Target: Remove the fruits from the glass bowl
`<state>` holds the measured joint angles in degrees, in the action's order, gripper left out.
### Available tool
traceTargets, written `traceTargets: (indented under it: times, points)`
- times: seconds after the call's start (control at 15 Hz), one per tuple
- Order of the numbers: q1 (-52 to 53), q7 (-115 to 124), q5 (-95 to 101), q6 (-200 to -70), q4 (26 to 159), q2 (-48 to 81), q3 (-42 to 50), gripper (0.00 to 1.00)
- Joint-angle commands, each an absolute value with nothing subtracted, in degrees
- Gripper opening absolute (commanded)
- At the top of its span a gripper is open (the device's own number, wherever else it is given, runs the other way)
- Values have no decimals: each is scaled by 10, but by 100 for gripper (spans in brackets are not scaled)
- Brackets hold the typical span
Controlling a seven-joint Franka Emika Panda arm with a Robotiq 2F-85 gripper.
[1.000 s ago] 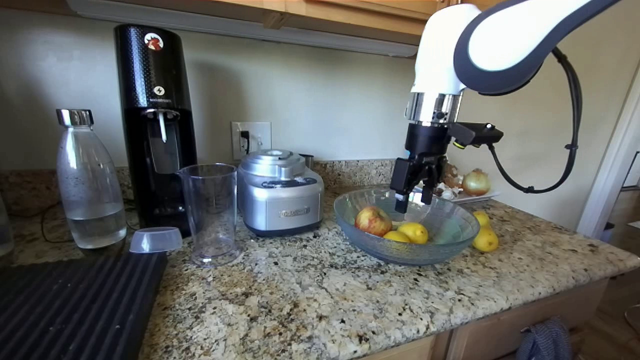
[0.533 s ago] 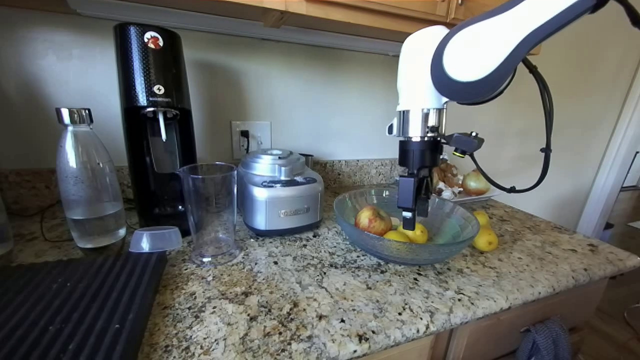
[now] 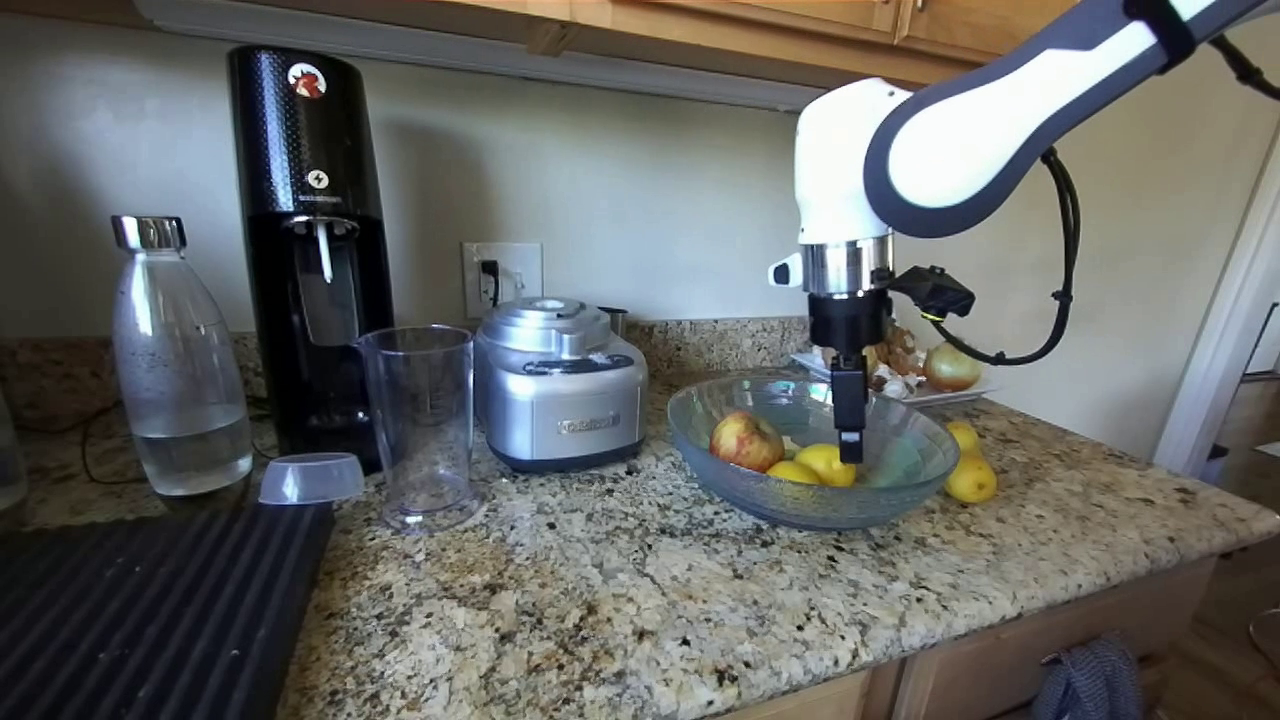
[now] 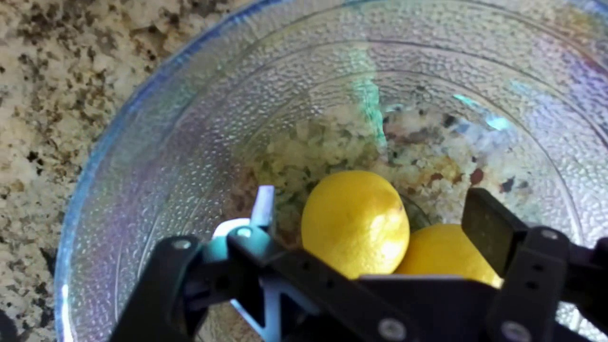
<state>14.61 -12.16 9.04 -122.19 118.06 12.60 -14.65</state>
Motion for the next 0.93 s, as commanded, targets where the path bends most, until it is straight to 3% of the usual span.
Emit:
traceTargets:
  times: [0.0,0.87]
  points:
    - [135,-172,95,-1230,1174,138,-141,100]
    - [125,-295,83,-1225,1125,200,-156,100]
